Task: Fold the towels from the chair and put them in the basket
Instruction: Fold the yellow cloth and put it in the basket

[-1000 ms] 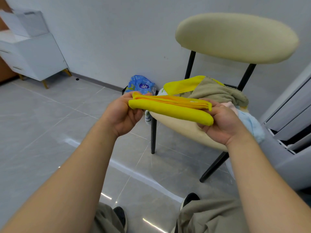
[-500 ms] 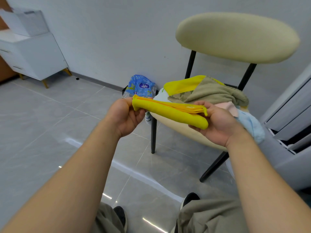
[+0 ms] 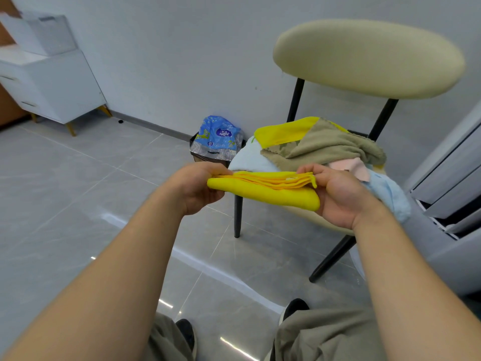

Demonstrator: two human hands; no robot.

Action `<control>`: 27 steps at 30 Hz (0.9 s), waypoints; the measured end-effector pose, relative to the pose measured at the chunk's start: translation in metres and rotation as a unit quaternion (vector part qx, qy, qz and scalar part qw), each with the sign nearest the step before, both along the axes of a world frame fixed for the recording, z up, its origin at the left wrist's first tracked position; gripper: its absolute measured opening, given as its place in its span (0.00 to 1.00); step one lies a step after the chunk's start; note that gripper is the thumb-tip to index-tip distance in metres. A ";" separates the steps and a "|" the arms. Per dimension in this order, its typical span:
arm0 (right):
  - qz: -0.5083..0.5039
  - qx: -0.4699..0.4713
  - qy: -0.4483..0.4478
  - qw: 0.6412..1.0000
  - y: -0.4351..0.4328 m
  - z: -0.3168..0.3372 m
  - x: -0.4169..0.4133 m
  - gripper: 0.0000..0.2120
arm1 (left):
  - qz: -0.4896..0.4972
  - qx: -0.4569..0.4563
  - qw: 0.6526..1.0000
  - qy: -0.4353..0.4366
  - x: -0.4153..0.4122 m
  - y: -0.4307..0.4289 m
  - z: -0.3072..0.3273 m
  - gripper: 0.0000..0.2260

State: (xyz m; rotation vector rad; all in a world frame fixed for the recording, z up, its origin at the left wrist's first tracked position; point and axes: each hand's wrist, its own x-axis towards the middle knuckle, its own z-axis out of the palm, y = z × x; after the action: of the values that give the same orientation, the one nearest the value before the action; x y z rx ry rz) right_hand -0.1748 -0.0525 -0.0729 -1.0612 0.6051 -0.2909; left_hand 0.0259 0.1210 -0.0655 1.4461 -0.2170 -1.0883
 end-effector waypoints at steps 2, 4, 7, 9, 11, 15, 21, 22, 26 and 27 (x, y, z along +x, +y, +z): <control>-0.012 0.015 -0.002 1.000 -0.003 -0.001 -0.001 0.14 | 0.001 0.014 0.999 -0.034 0.000 0.000 -0.001 0.04; -0.024 0.006 0.013 1.000 -0.005 -0.002 -0.001 0.13 | -0.001 0.033 0.997 -0.070 -0.001 0.000 -0.002 0.08; -0.032 -0.072 0.044 0.996 -0.005 -0.009 0.003 0.09 | -0.003 0.043 0.996 -0.079 -0.001 -0.001 -0.006 0.22; -0.054 -0.118 0.053 0.990 -0.002 -0.014 0.006 0.07 | 0.000 0.044 0.997 -0.069 -0.001 -0.002 -0.008 0.27; -0.087 -0.131 0.057 0.986 -0.001 -0.016 0.008 0.12 | 0.004 0.048 0.997 -0.062 -0.002 -0.003 -0.009 0.28; -0.130 -0.098 0.040 0.986 -0.005 -0.017 0.010 0.26 | 0.006 0.060 0.997 -0.050 -0.004 -0.006 -0.009 0.20; -0.097 -0.036 0.015 0.995 -0.008 -0.015 0.008 0.17 | 0.004 0.037 0.999 0.031 -0.003 -0.004 -0.005 0.18; -0.094 -0.038 0.019 0.995 -0.008 -0.015 0.008 0.16 | -0.001 0.026 0.999 0.041 -0.003 -0.004 -0.004 0.17; -0.100 -0.066 0.036 0.992 -0.006 -0.016 0.011 0.14 | -0.004 -0.010 0.997 0.072 -0.002 -0.004 -0.004 0.15; -0.103 -0.083 0.045 0.990 -0.004 -0.015 0.011 0.13 | -0.004 -0.016 0.997 0.070 -0.002 -0.004 -0.004 0.15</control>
State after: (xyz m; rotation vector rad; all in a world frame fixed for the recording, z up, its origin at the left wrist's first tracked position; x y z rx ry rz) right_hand -0.1637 -0.0566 -0.0880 -1.1786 0.7841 -0.4833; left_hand 0.0242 0.1174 -0.0699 1.3359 -0.1390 -1.1833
